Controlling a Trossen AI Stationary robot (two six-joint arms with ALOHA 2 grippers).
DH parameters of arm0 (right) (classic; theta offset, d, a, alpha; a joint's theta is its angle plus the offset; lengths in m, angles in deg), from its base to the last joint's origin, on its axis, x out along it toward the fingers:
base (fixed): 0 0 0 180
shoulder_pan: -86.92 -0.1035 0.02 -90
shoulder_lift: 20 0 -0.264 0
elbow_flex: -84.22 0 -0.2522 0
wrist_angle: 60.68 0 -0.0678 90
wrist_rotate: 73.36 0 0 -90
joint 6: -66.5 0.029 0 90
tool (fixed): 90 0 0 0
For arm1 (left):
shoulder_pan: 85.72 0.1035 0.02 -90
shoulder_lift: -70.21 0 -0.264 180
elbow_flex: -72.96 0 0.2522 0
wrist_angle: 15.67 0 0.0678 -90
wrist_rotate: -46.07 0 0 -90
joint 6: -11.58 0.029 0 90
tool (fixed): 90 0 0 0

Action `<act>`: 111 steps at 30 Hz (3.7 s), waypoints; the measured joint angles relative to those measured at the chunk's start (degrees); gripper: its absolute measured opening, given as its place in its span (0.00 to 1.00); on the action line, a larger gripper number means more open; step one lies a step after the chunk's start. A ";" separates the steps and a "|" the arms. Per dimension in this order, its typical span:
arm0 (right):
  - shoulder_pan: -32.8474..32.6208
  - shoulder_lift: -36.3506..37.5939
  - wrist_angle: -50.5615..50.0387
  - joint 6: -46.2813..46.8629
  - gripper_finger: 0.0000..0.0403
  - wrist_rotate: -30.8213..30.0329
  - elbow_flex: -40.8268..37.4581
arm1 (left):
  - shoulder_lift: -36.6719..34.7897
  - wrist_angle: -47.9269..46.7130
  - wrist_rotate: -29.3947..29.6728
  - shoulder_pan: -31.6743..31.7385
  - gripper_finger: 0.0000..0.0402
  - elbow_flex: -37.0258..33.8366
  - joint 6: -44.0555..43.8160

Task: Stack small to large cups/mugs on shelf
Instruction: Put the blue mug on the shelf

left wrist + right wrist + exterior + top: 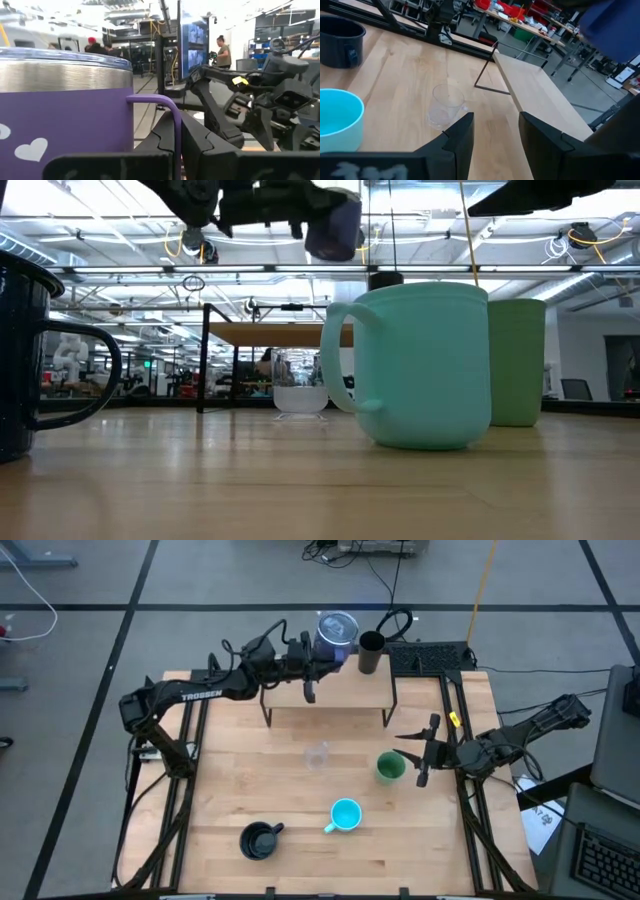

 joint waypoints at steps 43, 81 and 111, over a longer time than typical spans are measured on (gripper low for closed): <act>0.02 0.00 -0.36 -2.40 0.37 0.04 0.00 | 10.16 11.22 36.15 -5.46 0.02 -6.29 -7.19; 0.09 -0.04 1.06 -3.69 0.37 0.21 0.00 | 17.02 8.45 40.95 -5.45 0.02 0.72 -7.70; 0.09 -0.02 1.71 -4.57 0.37 0.21 0.00 | 16.98 3.11 37.55 -5.61 0.09 0.68 -9.14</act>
